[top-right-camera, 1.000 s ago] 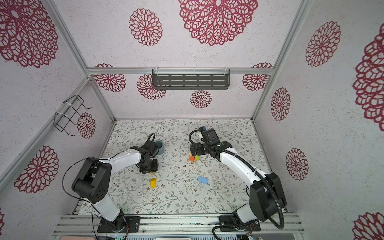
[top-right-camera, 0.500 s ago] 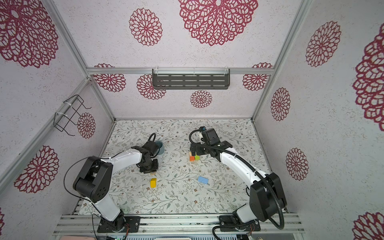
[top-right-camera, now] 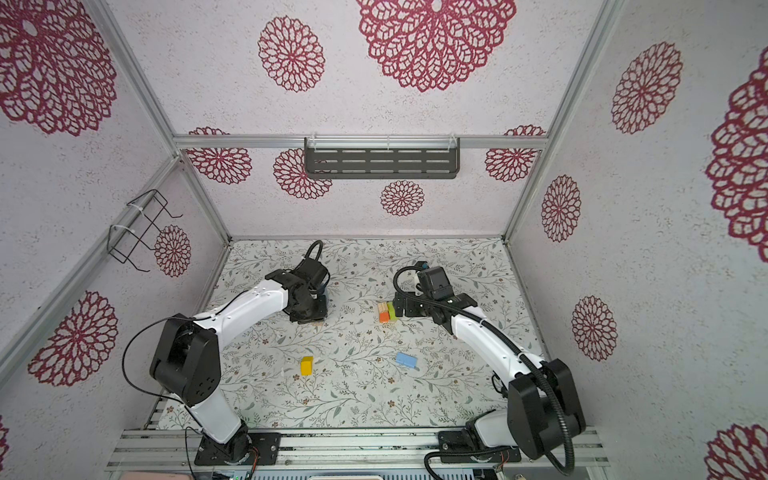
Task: Build the wood block tower
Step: 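Lift the blue-X cube with the left gripper and carry it to the stack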
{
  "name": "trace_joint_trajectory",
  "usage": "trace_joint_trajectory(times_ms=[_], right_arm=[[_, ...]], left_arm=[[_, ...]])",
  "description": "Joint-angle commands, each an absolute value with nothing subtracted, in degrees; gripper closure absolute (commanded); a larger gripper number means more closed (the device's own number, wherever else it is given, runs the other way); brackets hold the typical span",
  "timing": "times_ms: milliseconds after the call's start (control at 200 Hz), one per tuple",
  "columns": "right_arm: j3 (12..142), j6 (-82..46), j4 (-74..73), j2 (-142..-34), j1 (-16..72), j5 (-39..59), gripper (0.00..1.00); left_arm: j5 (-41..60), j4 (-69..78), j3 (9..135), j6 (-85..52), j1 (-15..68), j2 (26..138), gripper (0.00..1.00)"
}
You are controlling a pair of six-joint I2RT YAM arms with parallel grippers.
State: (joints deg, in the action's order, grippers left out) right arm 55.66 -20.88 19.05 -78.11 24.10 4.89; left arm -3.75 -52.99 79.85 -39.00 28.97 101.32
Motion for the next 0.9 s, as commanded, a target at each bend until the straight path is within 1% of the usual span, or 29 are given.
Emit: trace_joint_trajectory(times_ms=[0, 260, 290, 510, 720, 896], right_arm=[[54.32, -23.76, 17.15, -75.19, 21.59, 6.22, 0.01], [50.25, -25.80, 16.56, -74.03, 15.35, 9.01, 0.01], [49.71, -26.24, 16.35, -74.10, 14.56, 9.44, 0.01], [46.07, -30.36, 12.96, -75.56, 8.90, 14.06, 0.01], [45.53, -32.50, 9.87, -77.39, 7.23, 16.94, 0.01], [43.66, -33.91, 7.58, -77.17, 6.05, 17.87, 0.01]], left_arm=[[-5.26, -58.32, 85.42, -39.24, 30.44, 104.43, 0.71], [-5.91, -64.38, 100.30, -40.78, 34.11, 111.96, 0.71], [-6.04, -65.10, 102.25, -40.92, 34.61, 114.88, 0.71], [-6.59, -69.53, 116.09, -42.03, 37.62, 122.96, 0.71], [-6.88, -73.96, 130.19, -42.88, 40.29, 131.21, 0.72], [-5.49, -74.77, 137.94, -44.22, 41.72, 136.28, 0.72]])
